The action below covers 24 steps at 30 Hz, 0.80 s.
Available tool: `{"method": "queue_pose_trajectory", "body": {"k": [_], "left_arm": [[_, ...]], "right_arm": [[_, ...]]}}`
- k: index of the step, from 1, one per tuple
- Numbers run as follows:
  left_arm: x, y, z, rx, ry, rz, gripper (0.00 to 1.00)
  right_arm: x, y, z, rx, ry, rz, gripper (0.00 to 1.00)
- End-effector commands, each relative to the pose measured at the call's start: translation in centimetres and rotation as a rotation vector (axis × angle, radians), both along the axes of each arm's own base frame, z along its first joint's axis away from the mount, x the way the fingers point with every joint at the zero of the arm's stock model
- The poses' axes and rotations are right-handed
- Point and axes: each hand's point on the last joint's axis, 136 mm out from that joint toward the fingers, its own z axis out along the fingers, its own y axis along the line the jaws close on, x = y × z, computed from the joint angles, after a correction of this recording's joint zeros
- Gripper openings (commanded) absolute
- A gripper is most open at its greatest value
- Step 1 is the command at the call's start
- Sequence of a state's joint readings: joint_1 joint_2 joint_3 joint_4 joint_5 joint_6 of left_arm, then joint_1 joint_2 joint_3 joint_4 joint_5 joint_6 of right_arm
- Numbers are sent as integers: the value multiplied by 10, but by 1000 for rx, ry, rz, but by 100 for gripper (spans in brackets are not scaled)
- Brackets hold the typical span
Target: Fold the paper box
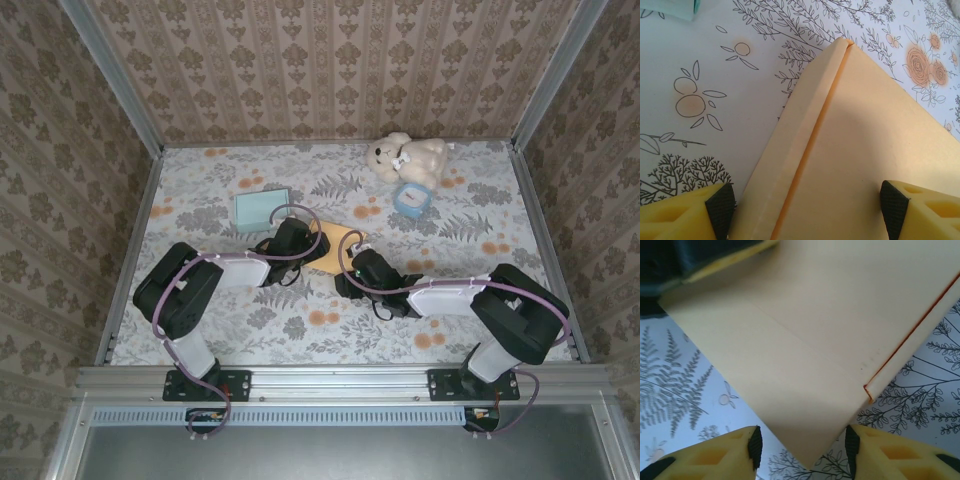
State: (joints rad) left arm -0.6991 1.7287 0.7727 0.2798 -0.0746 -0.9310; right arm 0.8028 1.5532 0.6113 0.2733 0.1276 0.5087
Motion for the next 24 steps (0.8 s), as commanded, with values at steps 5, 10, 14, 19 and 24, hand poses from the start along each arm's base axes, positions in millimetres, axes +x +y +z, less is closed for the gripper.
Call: {"method": "queue_pose_trajectory", "body": {"k": [5, 10, 14, 19, 24], "left_arm": [[-36, 23, -53, 123, 170, -20, 78], [-36, 25, -53, 127, 169, -19, 78], [-36, 25, -52, 126, 168, -19, 78], [-36, 25, -53, 125, 169, -18, 78], [-36, 25, -53, 122, 171, -19, 78]], "right_arm": [[7, 1, 19, 71, -24, -57, 50], [12, -4, 14, 52, -19, -84, 47], [15, -5, 9, 24, -21, -90, 44], [16, -6, 0, 6, -12, -91, 42], [15, 0, -1, 32, -7, -65, 42]]}}
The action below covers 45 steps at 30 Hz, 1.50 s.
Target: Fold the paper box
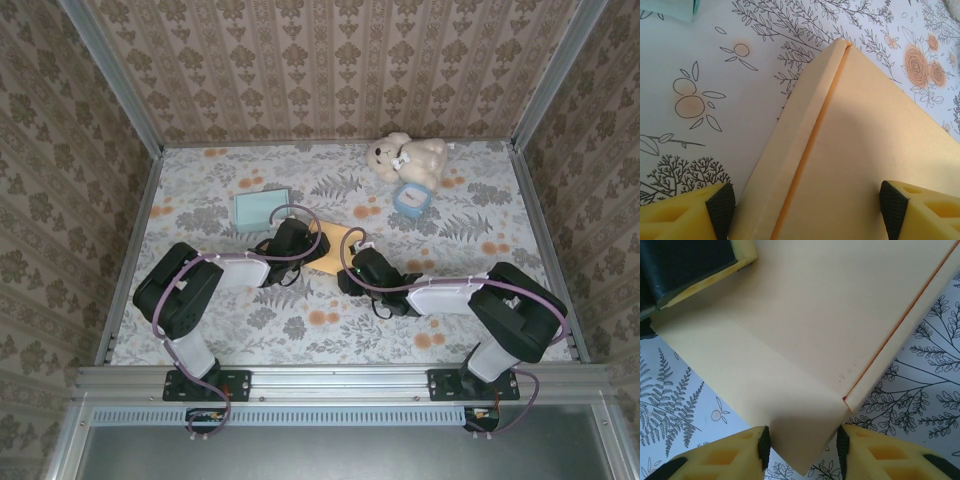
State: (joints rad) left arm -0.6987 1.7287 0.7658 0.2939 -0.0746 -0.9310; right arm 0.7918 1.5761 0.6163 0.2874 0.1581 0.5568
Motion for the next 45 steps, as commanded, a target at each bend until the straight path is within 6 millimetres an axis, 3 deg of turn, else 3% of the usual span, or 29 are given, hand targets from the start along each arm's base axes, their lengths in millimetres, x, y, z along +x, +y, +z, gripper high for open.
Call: {"method": "queue_pose_trajectory", "body": {"k": [1, 8, 18, 29, 34, 45], "left_arm": [[-36, 25, -53, 128, 177, -21, 78], [-36, 25, -52, 127, 176, -22, 77], [-36, 23, -52, 125, 179, -29, 77], [-36, 23, -50, 130, 182, -37, 76], [-38, 20, -47, 127, 178, -50, 76], [-45, -3, -50, 127, 196, -121, 75]], "right_arm": [[7, 6, 3, 18, -18, 4, 42], [11, -9, -4, -88, -63, -7, 33], [20, -13, -23, -173, -142, 21, 32], [30, -38, -16, -281, -285, -40, 38], [34, -37, -15, -310, -264, -48, 40], [63, -22, -21, -285, -286, -34, 40]]}}
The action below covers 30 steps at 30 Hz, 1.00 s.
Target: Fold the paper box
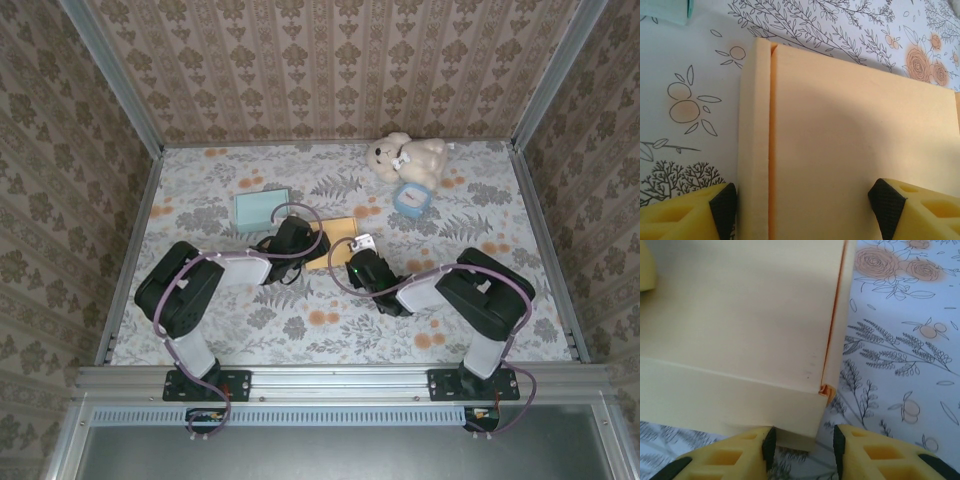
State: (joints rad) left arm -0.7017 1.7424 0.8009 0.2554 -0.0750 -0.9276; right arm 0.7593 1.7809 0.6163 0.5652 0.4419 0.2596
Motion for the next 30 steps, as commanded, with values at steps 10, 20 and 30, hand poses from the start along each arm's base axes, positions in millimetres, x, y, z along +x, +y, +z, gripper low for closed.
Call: {"method": "queue_pose_trajectory", "body": {"k": [10, 20, 30], "left_arm": [[-51, -9, -33, 82, 164, -146, 75], [-73, -23, 27, 58, 52, -201, 84], [-40, 12, 75, 104, -84, -203, 84]], "right_arm": [[20, 1, 15, 153, 54, -13, 43], [20, -17, 13, 244, 274, -68, 43], [12, -31, 37, 410, 400, -61, 32]]}}
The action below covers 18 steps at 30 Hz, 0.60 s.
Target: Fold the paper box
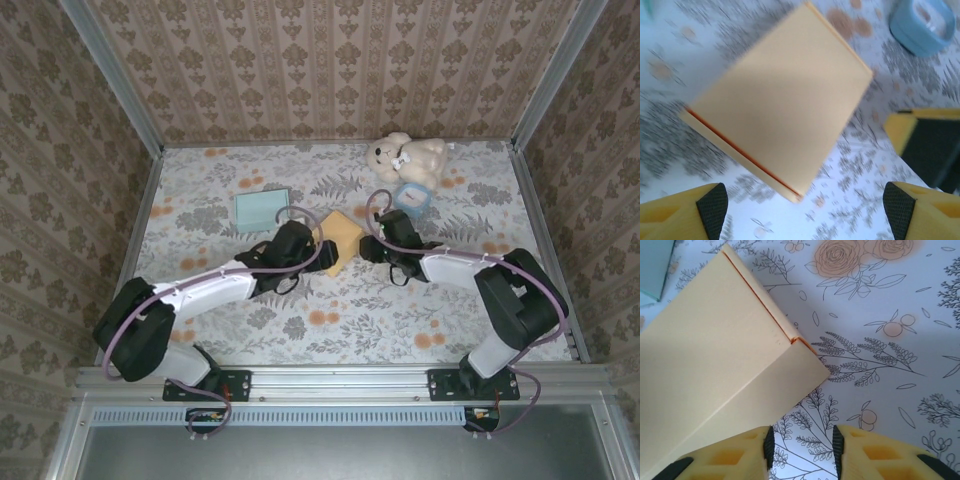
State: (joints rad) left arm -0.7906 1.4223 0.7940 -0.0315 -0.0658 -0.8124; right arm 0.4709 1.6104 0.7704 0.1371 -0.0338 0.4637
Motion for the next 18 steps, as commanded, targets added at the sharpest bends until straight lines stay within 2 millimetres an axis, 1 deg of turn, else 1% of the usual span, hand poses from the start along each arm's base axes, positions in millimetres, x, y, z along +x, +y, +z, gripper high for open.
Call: {"method": "queue_pose_trajectory", "body": {"k": [1, 3, 5, 10, 14, 18], "left_arm": [[24, 14, 4, 57, -27, -51, 84], [41, 4, 7, 54, -56, -120, 84], [57, -7, 8, 57, -94, -176, 83], [97, -16, 8, 77, -136, -198, 82], [120, -19, -4, 60, -113, -212, 82], [126, -32, -16, 30, -107, -263, 82]], "right_arm": [[-6, 2, 1, 90, 87, 4, 23], [-3, 2, -3, 138, 109, 0, 9], [1, 4, -9, 163, 127, -1, 0], [12, 4, -19, 199, 147, -29, 0], [18, 8, -23, 228, 154, -21, 0], [27, 4, -29, 233, 158, -38, 0]]}}
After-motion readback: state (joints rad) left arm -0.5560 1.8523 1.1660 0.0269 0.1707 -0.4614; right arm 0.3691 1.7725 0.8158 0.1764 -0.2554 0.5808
